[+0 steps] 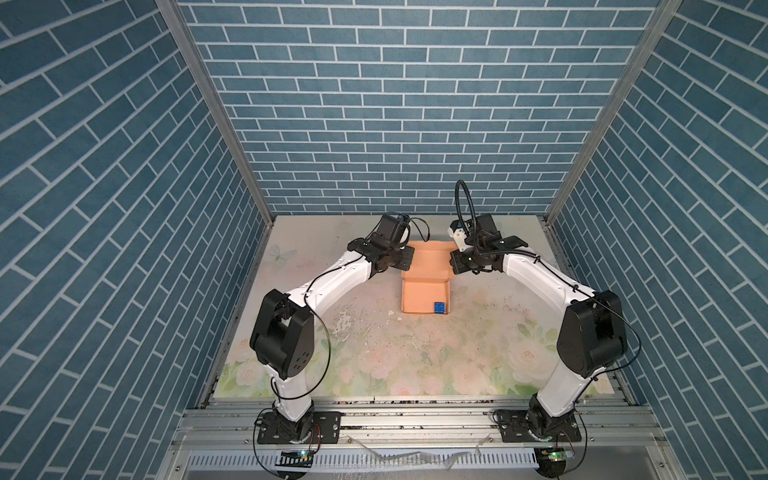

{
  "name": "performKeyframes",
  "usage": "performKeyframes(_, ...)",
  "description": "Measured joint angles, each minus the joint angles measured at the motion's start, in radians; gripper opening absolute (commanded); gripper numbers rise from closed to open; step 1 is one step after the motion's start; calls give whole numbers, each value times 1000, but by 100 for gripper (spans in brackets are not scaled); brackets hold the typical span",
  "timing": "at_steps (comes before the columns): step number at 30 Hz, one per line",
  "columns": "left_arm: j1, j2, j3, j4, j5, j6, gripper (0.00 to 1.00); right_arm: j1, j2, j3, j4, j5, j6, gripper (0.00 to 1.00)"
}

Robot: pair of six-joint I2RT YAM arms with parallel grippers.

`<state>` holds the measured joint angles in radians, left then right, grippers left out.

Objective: Fold the paper box

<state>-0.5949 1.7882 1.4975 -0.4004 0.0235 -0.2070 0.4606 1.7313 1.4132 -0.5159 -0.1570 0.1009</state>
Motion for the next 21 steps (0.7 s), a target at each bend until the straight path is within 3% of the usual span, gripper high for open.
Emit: performKeyframes(21,-61,-39,-174,276,-198,-121,0,59,-63,-180,271,220,180,0)
